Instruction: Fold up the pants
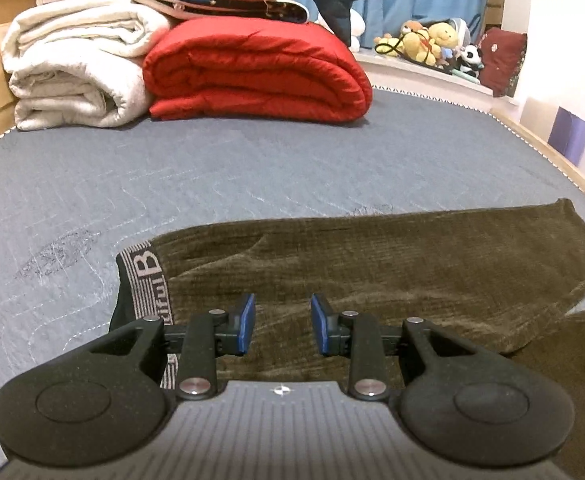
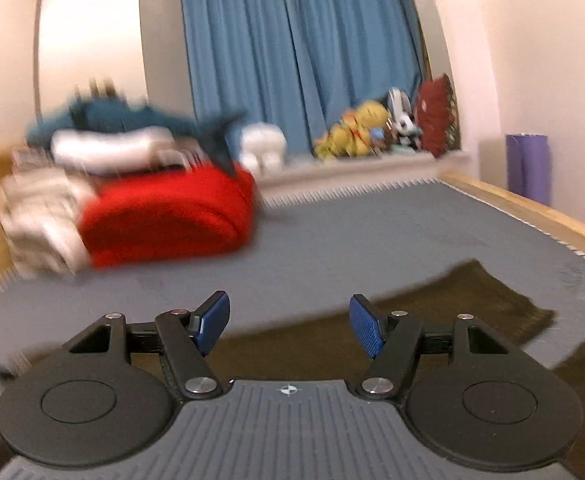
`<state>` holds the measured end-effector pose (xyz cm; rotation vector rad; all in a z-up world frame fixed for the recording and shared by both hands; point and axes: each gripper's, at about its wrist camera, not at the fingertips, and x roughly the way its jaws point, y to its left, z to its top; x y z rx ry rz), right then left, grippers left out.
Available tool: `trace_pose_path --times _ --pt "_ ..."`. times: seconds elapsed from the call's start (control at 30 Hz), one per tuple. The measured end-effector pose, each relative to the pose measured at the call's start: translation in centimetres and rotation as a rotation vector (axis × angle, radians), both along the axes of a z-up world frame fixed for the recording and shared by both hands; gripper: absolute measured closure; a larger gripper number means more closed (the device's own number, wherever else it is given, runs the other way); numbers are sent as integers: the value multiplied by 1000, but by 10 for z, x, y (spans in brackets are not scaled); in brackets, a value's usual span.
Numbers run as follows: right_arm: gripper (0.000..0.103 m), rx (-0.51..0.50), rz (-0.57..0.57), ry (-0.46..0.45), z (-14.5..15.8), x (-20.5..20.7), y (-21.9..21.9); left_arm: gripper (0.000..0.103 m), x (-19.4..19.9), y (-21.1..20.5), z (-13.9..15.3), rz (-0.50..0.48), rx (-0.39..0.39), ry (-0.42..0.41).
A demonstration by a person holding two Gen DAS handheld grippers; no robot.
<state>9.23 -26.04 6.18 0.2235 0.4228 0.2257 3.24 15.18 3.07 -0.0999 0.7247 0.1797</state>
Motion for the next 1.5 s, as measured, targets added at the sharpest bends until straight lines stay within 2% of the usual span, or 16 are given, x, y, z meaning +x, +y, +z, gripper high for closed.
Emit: trace_pose_path --times 0.2,0.33,0.4,0.53,0.67,0.77,0.87,0.93,0.97,1.03,1.1,1.3,1.33,1.37,1.43,1.5 --pt "28 254 4 -222 39 -21 -12 69 8 5 5 -7 -9 -11" --pt "22 163 -2 -244 47 -19 -3 77 12 26 4 16 -57 -2" --pt "23 81 -13 -166 39 -8 6 103 17 41 1 40 -72 11" --pt "33 90 16 40 11 15 10 103 28 64 -12 84 -70 19" --pt "66 -40 32 166 -14 24 19 103 42 82 -20 103 -78 11" --pt "70 -43 28 358 -40 37 19 102 48 84 -22 80 -45 -11" --pt "68 62 17 556 -64 49 6 95 58 85 -26 68 13 -21" --pt "67 100 11 612 -72 50 1 89 68 89 -30 71 20 -18" --pt "67 103 13 612 -71 49 1 78 76 95 -32 79 13 -16" --pt "67 82 25 587 -68 46 3 43 92 105 -34 77 -11 -11" --pt "67 59 32 563 -64 47 4 29 116 112 -38 52 -2 8" --pt "66 24 54 538 -59 58 2 21 175 123 -67 -74 23 165" --pt "66 20 49 535 -58 62 1 22 180 121 -72 -97 27 193" --pt "65 18 41 534 -58 65 -2 35 184 119 -76 -126 19 222" --pt "65 18 20 534 -59 70 -6 84 183 111 -78 -215 7 264" --pt "65 18 6 536 -60 72 -11 92 174 98 -69 -270 81 260"
